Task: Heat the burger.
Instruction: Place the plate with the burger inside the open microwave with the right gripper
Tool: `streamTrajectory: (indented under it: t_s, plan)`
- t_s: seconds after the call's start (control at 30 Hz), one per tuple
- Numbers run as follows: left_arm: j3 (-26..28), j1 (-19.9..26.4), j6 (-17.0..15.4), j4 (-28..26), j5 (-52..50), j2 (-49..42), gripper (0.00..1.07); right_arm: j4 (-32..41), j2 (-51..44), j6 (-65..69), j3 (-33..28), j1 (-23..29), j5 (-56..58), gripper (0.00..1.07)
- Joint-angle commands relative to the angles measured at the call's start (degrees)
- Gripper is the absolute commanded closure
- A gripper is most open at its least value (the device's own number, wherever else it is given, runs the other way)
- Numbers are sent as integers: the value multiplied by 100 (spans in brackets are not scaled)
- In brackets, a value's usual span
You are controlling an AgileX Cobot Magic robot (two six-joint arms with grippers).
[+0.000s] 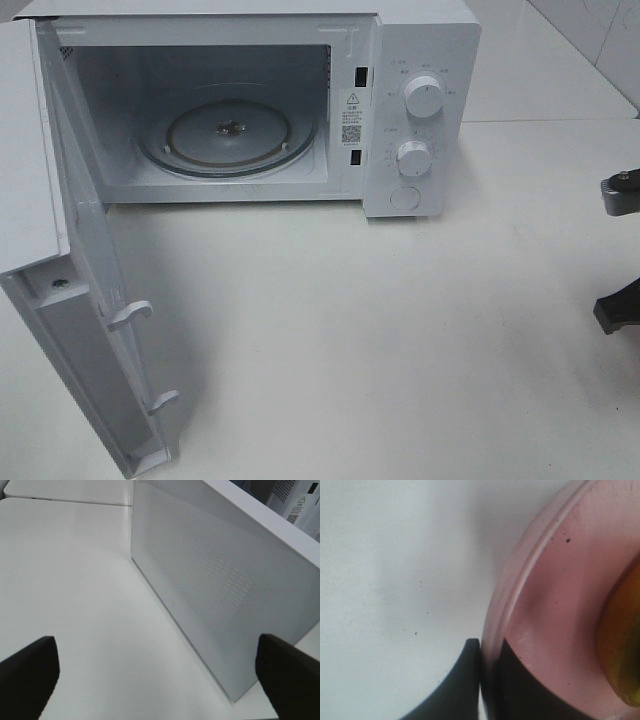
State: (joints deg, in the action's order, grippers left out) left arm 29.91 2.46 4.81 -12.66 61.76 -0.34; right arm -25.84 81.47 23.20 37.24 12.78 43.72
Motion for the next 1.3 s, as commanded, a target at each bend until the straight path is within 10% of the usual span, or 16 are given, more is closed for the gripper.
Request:
streamTrajectory:
  t_s: [0.03,1.3]
  plan:
    - [-29,17,6,0,-57,-103,7,-252,-138,-97,17,92,264,107]
    - [-29,17,6,0,-57,-103,7,-424,-1071,338,-361,2550,1604,107]
